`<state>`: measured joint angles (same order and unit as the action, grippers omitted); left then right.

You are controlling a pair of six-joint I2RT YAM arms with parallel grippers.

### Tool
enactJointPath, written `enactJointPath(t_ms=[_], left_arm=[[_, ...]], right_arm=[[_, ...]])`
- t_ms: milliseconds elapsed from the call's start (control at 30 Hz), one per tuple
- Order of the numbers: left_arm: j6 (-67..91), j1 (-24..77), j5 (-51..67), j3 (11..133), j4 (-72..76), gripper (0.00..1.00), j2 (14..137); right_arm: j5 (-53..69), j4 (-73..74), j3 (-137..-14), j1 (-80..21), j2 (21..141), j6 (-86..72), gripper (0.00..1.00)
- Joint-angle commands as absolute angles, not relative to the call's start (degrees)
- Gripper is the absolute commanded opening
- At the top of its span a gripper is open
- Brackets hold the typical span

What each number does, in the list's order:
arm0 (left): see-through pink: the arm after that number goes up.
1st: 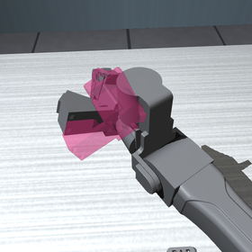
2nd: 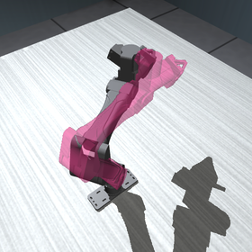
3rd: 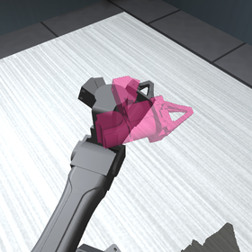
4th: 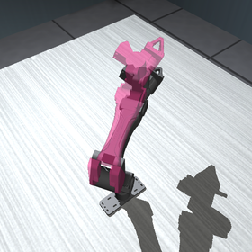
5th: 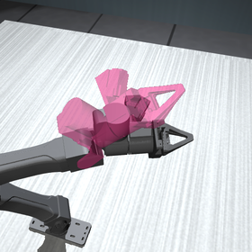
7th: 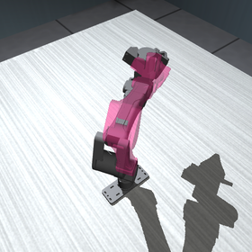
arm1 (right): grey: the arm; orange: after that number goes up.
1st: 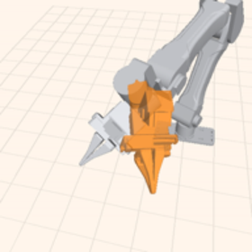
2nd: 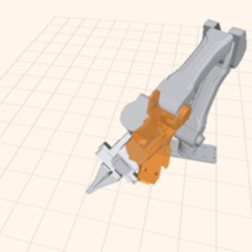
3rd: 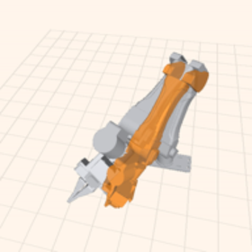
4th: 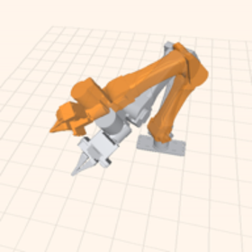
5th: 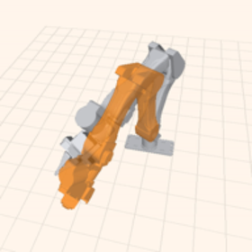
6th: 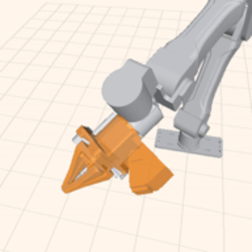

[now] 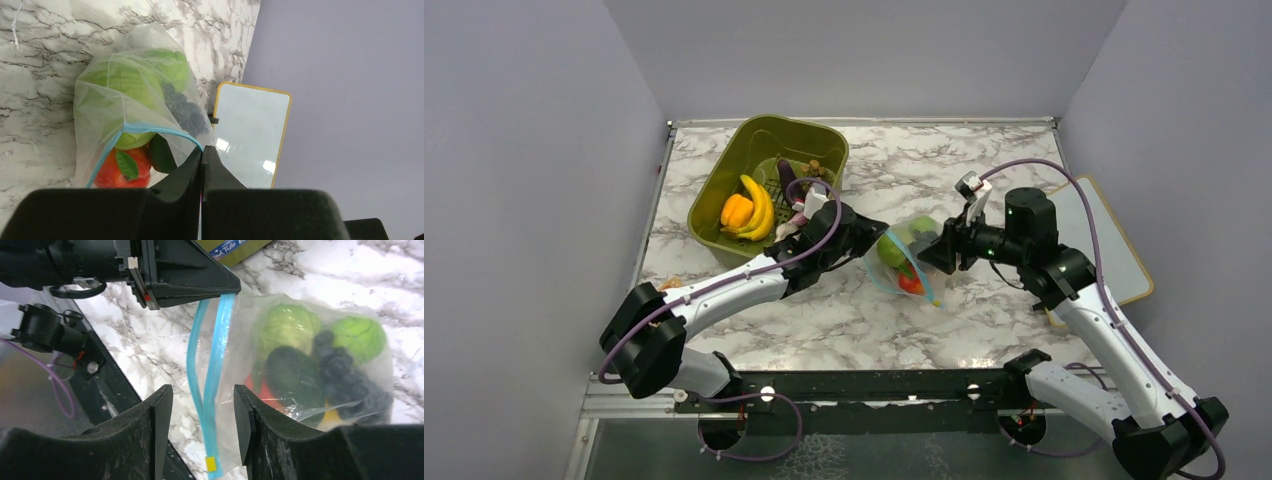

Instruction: Open the zip-top bag and remove the fake food

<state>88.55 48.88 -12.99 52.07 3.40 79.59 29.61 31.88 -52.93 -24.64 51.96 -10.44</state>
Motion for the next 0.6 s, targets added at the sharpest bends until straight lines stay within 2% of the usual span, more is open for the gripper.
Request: enactJointPath(t_ms=[0, 100, 200, 300, 400, 567], left_arm=[[87.5, 49.0, -15.4, 54.5, 3.2, 0.00, 77.6], [87.5, 49.0, -15.4, 54.5, 3.3, 0.00, 77.5], [87.5, 49.0, -15.4, 54.5, 3.3, 0.00, 77.4], [87.6, 49.0, -15.4, 54.3, 3.3, 0.00, 77.3], [87.6, 49.0, -15.5, 53.9, 3.1, 0.00, 76.8], [88.3, 49.0, -16.0, 52.9, 3.0, 0.00, 76.0]], right_arm=[[26.3, 30.4, -54.2, -25.6, 52.4, -1.0, 0.49], [22.1, 28.8, -55.0, -29.2, 54.3, 1.7, 0.49], [12.3, 27.9, -56.6, -37.4, 57.2, 5.0, 0.48], [1.5, 26.6, -57.5, -45.0, 60.7, 7.3, 0.39], [-6.9, 24.7, -57.1, -48.0, 62.8, 8.1, 0.32], [-12.8, 21.2, -55.9, -50.4, 62.7, 10.0, 0.31]])
